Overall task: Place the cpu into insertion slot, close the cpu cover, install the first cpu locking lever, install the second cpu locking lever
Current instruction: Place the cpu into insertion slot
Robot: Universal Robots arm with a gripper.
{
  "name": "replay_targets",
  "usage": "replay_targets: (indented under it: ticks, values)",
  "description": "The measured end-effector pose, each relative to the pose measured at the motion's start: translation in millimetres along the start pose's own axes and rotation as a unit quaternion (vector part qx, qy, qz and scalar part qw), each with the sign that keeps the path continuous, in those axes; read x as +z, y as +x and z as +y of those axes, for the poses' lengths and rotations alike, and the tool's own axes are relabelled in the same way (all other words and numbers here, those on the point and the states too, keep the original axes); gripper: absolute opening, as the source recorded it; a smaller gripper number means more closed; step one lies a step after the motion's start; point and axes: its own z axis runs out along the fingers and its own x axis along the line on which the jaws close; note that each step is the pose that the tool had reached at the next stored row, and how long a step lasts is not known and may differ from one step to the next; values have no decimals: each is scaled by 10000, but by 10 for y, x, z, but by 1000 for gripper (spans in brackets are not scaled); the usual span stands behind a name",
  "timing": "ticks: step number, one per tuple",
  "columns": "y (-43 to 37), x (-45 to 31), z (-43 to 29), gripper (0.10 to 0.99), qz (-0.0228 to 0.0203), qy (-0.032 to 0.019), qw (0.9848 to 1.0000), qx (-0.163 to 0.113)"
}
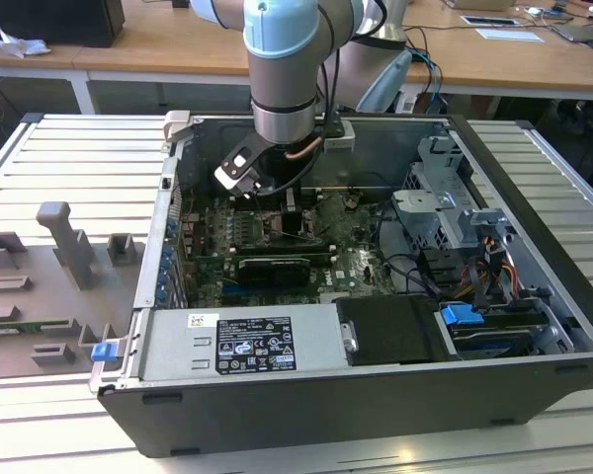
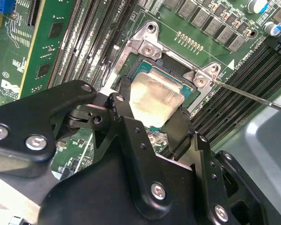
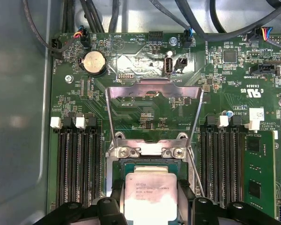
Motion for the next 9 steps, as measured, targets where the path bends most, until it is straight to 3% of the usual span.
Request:
replay_targets:
  ticks: [5,6,9]
  values:
    - [0,3,0,549,1,0,10000,1]
    - [0,3,0,612,1,0,10000,0]
    - [0,-1,0,612,0,0,10000,0]
